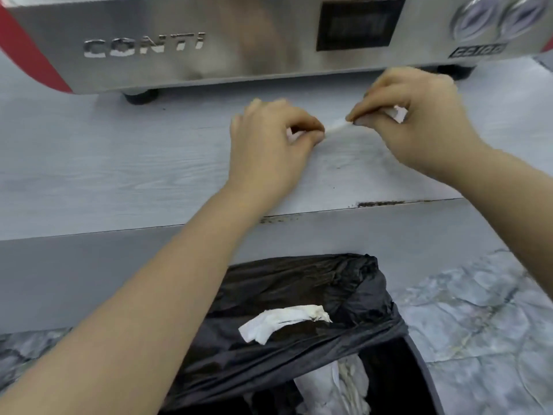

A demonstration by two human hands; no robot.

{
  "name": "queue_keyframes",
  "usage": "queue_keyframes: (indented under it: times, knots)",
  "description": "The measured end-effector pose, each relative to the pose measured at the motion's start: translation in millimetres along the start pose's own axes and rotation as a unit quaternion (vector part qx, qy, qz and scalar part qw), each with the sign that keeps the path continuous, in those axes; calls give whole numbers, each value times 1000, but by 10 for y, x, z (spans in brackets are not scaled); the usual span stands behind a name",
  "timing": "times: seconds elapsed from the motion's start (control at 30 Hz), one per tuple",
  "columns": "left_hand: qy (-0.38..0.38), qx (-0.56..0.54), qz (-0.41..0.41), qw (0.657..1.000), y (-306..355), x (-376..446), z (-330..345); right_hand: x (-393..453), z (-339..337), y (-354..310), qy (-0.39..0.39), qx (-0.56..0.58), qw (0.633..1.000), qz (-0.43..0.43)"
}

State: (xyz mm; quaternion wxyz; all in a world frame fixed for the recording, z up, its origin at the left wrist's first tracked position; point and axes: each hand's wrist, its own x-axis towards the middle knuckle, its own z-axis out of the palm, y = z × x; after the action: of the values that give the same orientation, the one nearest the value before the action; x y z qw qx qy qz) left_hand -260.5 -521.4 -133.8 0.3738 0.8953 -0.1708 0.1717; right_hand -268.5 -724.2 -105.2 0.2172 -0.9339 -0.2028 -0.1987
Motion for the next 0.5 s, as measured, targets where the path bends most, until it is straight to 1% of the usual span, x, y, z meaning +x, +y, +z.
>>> queue_keyframes:
  times: [0.1, 0.2, 0.3, 0.5]
  knots:
    - [-27, 8, -9, 1000, -140, 386, 231, 170, 162, 252, -11, -27, 999, 29]
    - [-49, 17, -17, 998, -195, 546, 329, 206, 253, 370, -11, -24, 998, 65]
    - [-68, -18, -24, 997, -225, 571, 332, 159, 243, 370, -3, -3, 996, 88]
    - [-102, -83, 9, 991, -172, 366, 320, -234, 158, 191, 15, 26, 992, 126]
